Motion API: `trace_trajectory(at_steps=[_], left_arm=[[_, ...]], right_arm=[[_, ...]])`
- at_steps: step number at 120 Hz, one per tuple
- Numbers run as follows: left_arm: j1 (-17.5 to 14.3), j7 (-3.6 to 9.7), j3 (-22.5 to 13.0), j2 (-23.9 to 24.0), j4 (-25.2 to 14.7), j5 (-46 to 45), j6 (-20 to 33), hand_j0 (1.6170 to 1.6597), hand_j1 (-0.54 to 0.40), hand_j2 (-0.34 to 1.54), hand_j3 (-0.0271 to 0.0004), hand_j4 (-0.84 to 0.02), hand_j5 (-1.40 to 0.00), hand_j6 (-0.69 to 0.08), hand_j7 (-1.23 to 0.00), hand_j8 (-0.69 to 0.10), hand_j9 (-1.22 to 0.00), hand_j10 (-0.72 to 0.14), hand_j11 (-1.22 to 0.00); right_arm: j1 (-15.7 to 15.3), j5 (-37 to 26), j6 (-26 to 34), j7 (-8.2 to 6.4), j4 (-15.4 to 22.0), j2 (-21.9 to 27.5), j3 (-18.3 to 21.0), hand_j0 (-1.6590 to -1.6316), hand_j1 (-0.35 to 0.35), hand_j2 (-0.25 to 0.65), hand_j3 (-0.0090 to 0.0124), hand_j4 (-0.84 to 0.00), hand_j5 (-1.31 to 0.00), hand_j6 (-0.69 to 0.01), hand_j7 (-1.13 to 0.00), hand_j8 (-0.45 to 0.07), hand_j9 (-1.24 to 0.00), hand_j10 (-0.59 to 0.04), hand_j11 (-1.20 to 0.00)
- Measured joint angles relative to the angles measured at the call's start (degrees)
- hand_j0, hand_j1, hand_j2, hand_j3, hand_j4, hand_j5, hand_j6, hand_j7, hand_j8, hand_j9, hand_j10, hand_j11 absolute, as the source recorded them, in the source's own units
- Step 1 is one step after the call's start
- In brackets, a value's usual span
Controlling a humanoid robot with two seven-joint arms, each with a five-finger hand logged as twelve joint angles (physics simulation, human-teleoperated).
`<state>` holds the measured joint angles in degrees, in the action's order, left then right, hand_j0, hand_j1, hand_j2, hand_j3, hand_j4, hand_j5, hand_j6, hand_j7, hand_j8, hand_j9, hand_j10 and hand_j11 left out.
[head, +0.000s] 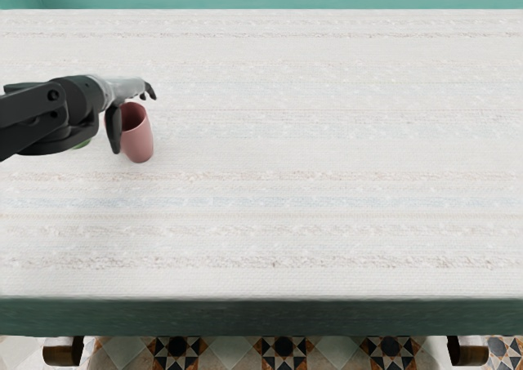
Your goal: Pick up cup and place in cup with left hand
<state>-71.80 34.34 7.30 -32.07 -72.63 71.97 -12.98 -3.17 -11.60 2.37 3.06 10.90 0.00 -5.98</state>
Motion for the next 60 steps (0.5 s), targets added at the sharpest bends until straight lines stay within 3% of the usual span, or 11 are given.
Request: trace_trajectory(at_steps=[60], left_arm=[[2.03,-0.24,-1.62,2.31,2.01,3.40,4.58,1.6580,0.062,0.05,0.0000,-0.246,-0.31,-0.247,-0.31,-0.246,-0.31,-0.245,-0.31]], right_arm=[[0.01,0.00,0.01,-0.01,-0.01,0.00,0.00,-1.6581,-0.320,-0.005,0.0000,-0.024,-0.03,-0.024,-0.03,-0.024,-0.03,-0.024,-0.03]])
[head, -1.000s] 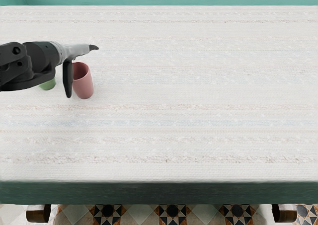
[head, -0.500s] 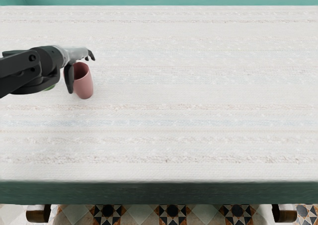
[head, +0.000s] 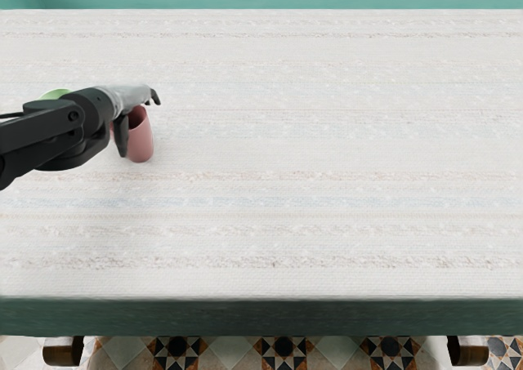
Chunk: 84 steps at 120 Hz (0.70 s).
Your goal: Pick up cup and place in cup with left hand
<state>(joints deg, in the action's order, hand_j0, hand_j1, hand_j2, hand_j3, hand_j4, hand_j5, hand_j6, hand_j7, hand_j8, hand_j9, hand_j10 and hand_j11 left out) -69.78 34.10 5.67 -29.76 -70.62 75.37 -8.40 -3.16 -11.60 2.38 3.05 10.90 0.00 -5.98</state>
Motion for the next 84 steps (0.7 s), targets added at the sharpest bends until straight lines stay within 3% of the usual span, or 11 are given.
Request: trace_trajectory(at_steps=[59,66,71,84], left_arm=[[0.54,-0.09,-0.31,-0.36,1.08,0.28,0.22,1.6580,-0.036,0.07,0.0000,-0.327,-0.42,-0.328,-0.42,-0.327,-0.42,-0.326,-0.42],[0.78,-0.09,-0.30,-0.37,1.04,0.45,0.27,1.6581,-0.058,0.08,0.0000,-0.355,-0.43,-0.398,-0.44,-0.373,-0.44,-0.347,-0.44],[0.86,-0.09,-0.28,-0.46,1.01,0.55,0.28,1.6580,-0.071,0.11,0.0000,-0.368,-0.44,-0.408,-0.45,-0.394,-0.46,-0.358,-0.46],[0.78,-0.08,-0.26,-0.48,1.03,0.47,0.21,1.6574,-0.081,0.15,0.0000,-0.380,-0.49,-0.391,-0.49,-0.366,-0.49,-0.375,-0.49]], right_arm=[[-0.07,0.00,0.05,0.03,0.00,0.00,0.00,-1.6581,-0.320,-0.005,0.0000,-0.024,-0.03,-0.024,-0.03,-0.024,-0.03,-0.024,-0.03],[-0.19,0.00,0.05,0.03,0.00,0.00,0.00,-1.6581,-0.320,-0.005,0.0000,-0.024,-0.03,-0.024,-0.03,-0.024,-0.03,-0.024,-0.03],[-0.24,0.00,0.06,0.03,0.00,0.00,0.00,-1.6581,-0.320,-0.005,0.0000,-0.024,-0.03,-0.024,-0.03,-0.024,-0.03,-0.024,-0.03],[-0.31,0.00,0.07,0.03,-0.02,0.00,-0.02,-1.6581,-0.320,-0.005,0.0000,-0.024,-0.03,-0.024,-0.03,-0.024,-0.03,-0.024,-0.03]])
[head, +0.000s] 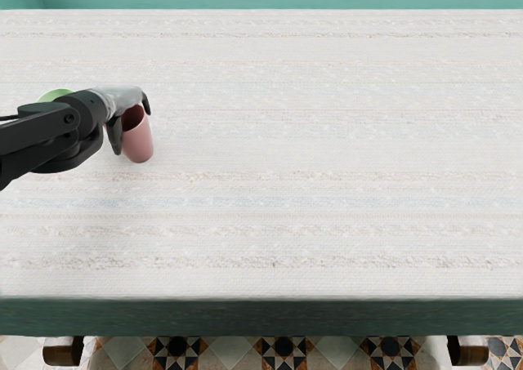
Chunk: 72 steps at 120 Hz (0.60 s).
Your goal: Pick up cup and place in cup with left hand
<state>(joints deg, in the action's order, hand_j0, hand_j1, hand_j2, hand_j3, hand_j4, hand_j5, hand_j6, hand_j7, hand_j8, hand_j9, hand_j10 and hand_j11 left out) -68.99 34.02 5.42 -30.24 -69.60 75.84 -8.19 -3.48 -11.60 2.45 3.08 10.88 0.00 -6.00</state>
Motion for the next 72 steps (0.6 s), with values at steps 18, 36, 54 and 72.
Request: trace_trajectory(at_steps=[18,36,54,72], left_arm=[[-0.04,0.03,0.07,0.00,-0.13,-0.18,-0.02,1.6566,-0.080,0.16,0.0000,-0.399,-0.55,-0.367,-0.54,-0.371,-0.54,-0.401,-0.54],[-0.75,0.08,0.09,0.00,-0.36,-0.43,-0.17,1.6560,-0.044,0.10,0.0000,-0.420,-0.56,-0.368,-0.56,-0.391,-0.56,-0.419,-0.56],[-1.65,0.29,0.24,-0.16,-0.47,-0.61,-0.42,1.6558,-0.060,0.10,0.0000,-0.430,-0.56,-0.359,-0.57,-0.381,-0.57,-0.424,-0.57],[-2.65,0.58,0.58,-2.31,-2.13,-1.27,-0.44,1.6556,-0.080,0.12,0.0000,-0.432,-0.56,-0.342,-0.57,-0.365,-0.57,-0.424,-0.57]], right_arm=[[-0.03,0.00,-0.03,0.00,0.01,0.00,0.01,-1.6581,-0.320,-0.005,0.0000,-0.024,-0.03,-0.024,-0.03,-0.024,-0.03,-0.024,-0.03],[0.01,0.00,-0.01,-0.02,0.00,0.00,-0.05,-1.6581,-0.320,-0.005,0.0000,-0.024,-0.03,-0.024,-0.03,-0.024,-0.03,-0.024,-0.03],[0.09,0.00,0.00,-0.06,-0.01,0.00,-0.06,-1.6581,-0.320,-0.005,0.0000,-0.024,-0.03,-0.024,-0.03,-0.024,-0.03,-0.024,-0.03],[0.17,0.00,0.00,-0.07,0.01,0.00,-0.06,-1.6581,-0.320,-0.005,0.0000,-0.024,-0.03,-0.024,-0.03,-0.024,-0.03,-0.024,-0.03]])
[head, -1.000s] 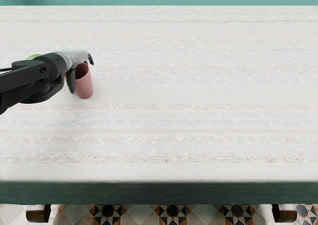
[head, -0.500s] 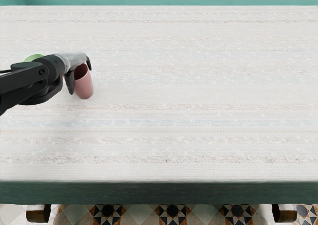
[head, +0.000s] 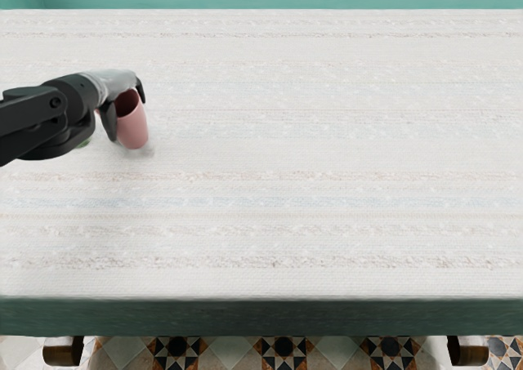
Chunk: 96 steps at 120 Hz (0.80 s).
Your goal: Pick up cup and place in cup with left hand
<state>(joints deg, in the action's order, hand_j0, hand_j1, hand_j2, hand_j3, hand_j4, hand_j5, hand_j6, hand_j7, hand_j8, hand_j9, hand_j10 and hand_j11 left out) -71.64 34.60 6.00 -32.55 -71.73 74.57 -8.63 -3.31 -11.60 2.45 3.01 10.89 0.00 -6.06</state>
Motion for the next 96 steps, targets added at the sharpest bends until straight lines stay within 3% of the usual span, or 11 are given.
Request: trace_trajectory(at_steps=[11,26,37,49,84,96], left_arm=[[-1.18,0.24,0.09,-0.15,-1.07,-0.46,-0.48,1.6555,-0.081,0.13,0.0000,-0.428,-0.57,-0.318,-0.57,-0.360,-0.57,-0.422,-0.57],[-3.42,0.34,0.20,-1.68,-2.43,-0.69,-1.71,1.6555,-0.053,0.10,0.0000,-0.434,-0.56,-0.379,-0.56,-0.366,-0.57,-0.424,-0.57],[-5.54,0.38,0.24,-3.54,-4.11,-0.77,-2.83,1.6555,-0.059,0.09,0.0000,-0.430,-0.56,-0.342,-0.56,-0.371,-0.57,-0.422,-0.57],[-7.73,0.39,0.42,-3.86,-5.26,-1.09,-4.96,1.6557,-0.056,0.07,0.0000,-0.431,-0.55,-0.358,-0.56,-0.370,-0.56,-0.422,-0.56],[-13.22,0.39,1.14,-9.82,-6.54,-8.06,-9.99,1.6556,-0.049,0.04,0.0000,-0.428,-0.55,-0.355,-0.56,-0.375,-0.56,-0.423,-0.56],[-13.69,0.39,1.18,-10.25,-6.29,-9.89,-10.89,1.6554,-0.049,0.05,0.0000,-0.432,-0.55,-0.353,-0.56,-0.364,-0.57,-0.424,-0.57]], right_arm=[[0.08,0.00,0.01,0.04,0.01,0.00,0.00,-1.6581,-0.320,-0.005,0.0000,-0.024,-0.03,-0.024,-0.03,-0.024,-0.03,-0.024,-0.03],[0.12,0.00,0.01,0.06,0.01,0.00,-0.01,-1.6581,-0.320,-0.005,0.0000,-0.024,-0.03,-0.024,-0.03,-0.024,-0.03,-0.024,-0.03],[0.17,0.00,0.01,0.03,0.01,0.00,0.01,-1.6581,-0.320,-0.005,0.0000,-0.024,-0.03,-0.024,-0.03,-0.024,-0.03,-0.024,-0.03],[0.21,0.00,-0.02,-0.01,0.01,0.00,0.06,-1.6581,-0.320,-0.005,0.0000,-0.024,-0.03,-0.024,-0.03,-0.024,-0.03,-0.024,-0.03],[0.23,0.00,0.00,-0.11,0.01,0.00,0.08,-1.6581,-0.320,-0.005,0.0000,-0.024,-0.03,-0.024,-0.03,-0.024,-0.03,-0.024,-0.03],[0.23,0.00,0.00,-0.05,0.01,0.00,0.07,-1.6581,-0.320,-0.005,0.0000,-0.024,-0.03,-0.024,-0.03,-0.024,-0.03,-0.024,-0.03]])
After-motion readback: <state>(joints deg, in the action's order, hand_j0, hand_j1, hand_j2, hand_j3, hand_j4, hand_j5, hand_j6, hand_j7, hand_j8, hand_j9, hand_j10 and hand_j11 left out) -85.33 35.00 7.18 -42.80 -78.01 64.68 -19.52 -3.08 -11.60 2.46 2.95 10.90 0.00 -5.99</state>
